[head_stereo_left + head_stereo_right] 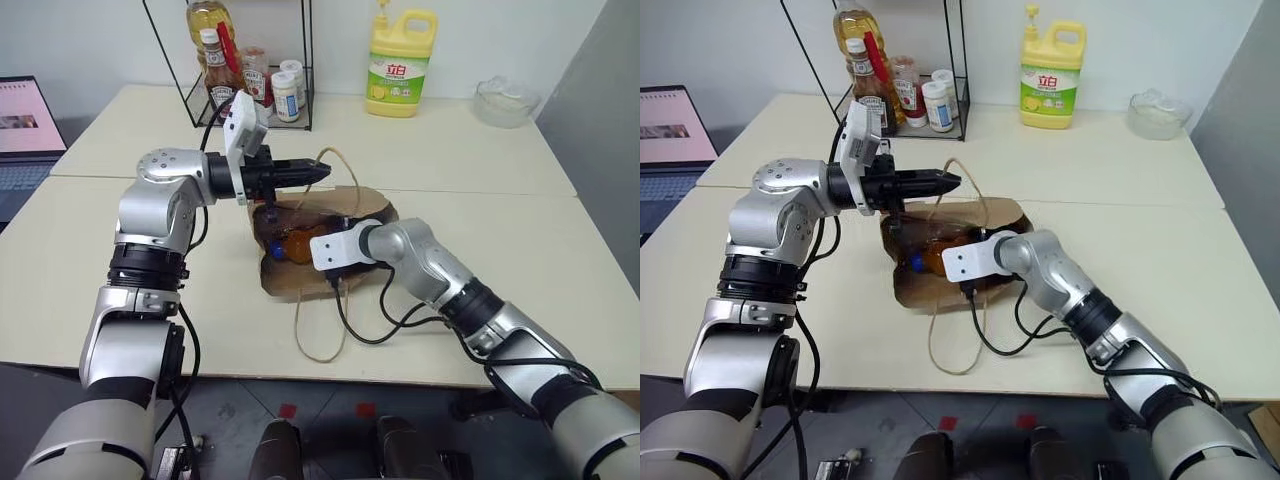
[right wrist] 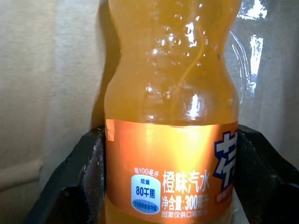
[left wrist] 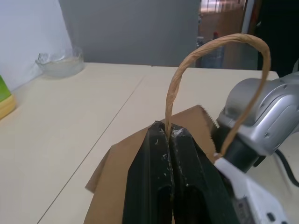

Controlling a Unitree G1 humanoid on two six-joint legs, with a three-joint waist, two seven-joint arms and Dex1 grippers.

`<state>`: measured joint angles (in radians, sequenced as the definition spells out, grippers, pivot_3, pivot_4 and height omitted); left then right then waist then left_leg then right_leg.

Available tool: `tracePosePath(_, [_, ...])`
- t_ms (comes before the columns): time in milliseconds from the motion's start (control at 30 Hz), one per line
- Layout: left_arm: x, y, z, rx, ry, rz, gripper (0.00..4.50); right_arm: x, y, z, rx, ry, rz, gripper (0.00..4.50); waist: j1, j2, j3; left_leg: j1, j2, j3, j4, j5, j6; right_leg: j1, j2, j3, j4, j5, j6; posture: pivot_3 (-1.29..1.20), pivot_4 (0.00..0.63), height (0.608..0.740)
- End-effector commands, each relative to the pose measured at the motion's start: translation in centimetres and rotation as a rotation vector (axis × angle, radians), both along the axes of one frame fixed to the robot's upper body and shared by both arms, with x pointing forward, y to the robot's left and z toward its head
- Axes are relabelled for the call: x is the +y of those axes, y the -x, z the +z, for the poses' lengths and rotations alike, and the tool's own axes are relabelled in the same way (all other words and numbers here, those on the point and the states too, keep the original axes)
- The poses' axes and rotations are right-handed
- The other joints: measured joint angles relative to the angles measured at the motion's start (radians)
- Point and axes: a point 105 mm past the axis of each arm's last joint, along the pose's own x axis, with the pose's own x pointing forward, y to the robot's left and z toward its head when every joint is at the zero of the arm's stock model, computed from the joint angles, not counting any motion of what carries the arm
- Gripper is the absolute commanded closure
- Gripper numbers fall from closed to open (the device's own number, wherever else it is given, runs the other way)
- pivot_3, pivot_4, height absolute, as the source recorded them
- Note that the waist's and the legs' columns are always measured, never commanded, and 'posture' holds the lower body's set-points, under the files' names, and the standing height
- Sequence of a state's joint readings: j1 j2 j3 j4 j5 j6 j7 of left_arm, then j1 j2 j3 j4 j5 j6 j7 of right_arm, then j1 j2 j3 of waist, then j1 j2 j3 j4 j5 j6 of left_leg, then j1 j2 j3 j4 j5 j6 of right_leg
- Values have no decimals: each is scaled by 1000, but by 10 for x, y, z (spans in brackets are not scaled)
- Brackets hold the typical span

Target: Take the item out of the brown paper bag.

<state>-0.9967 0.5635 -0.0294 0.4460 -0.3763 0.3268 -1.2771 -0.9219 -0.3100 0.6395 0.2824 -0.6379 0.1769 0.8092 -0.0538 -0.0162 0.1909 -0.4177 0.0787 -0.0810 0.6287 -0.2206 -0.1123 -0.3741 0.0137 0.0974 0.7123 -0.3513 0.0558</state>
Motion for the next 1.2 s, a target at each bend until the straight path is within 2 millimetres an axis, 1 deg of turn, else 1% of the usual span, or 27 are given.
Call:
tracePosePath(33, [2, 0, 20, -74, 11, 5, 4500, 10, 8, 20, -17, -52, 59, 1305, -1, 0, 0, 0, 0, 0, 0, 0, 0, 0, 0, 0, 0, 0, 0, 0, 150, 740])
tracePosePath(133, [2, -1, 21, -77, 9, 6, 4500, 18, 14, 28, -15, -85, 89, 1305, -2, 0, 0, 0, 0, 0, -1, 0, -1, -1, 0, 0, -1, 0, 0, 0, 150, 740])
tracePosePath(233, [1, -3, 21, -79, 6, 6, 4500, 23, 22, 42, 3, -155, 118, 1305, -3, 0, 0, 0, 0, 0, -1, 0, -1, -1, 0, 0, -1, 0, 0, 0, 150, 740])
tracePosePath(300, [1, -3, 21, -81, 5, 4, 4500, 25, 29, 55, 35, -218, 132, 1305, -3, 0, 1, 0, 0, 0, -1, 0, -1, -1, 0, 0, 0, 0, 0, 0, 150, 740])
tracePosePath(400, [0, -3, 22, -83, 5, 3, 4500, 25, 35, 65, 61, -257, 141, 1305, -3, 0, 1, 0, 0, 0, -1, 0, -1, -1, 0, 0, 0, 0, 0, 0, 150, 740])
tracePosePath(600, [0, -3, 22, -84, 6, 3, 4500, 20, 53, 79, 114, -320, 187, 1305, -2, 0, 1, 0, 0, 0, -1, 0, 0, -1, 0, 0, 0, 0, 0, 0, 150, 740])
tracePosePath(733, [-1, -4, 22, -86, 8, 3, 4500, 10, 71, 88, 174, -389, 256, 1305, -2, 0, 1, -1, 0, 0, -1, 0, 0, -1, 0, 0, -1, 0, 0, 0, 150, 740])
tracePosePath(800, [-2, -4, 22, -86, 8, 0, 4500, 7, 76, 93, 175, -413, 289, 1305, -3, 0, 1, -1, 0, 0, -1, 0, 0, -1, 0, 0, -1, 0, 0, 0, 150, 740])
tracePosePath(1067, [-7, -5, 23, -88, 10, -13, 4500, 4, 86, 115, 157, -531, 369, 1305, -3, 0, 1, -1, 0, 0, -1, 0, 0, -1, 0, 0, -1, 0, 0, 0, 150, 740])
tracePosePath(1200, [-7, -6, 23, -89, 11, -12, 4500, -5, 91, 137, 116, -588, 393, 1305, -3, 0, 1, -1, 0, 0, -1, 0, 0, -1, 0, 0, -1, 0, 0, 0, 150, 740])
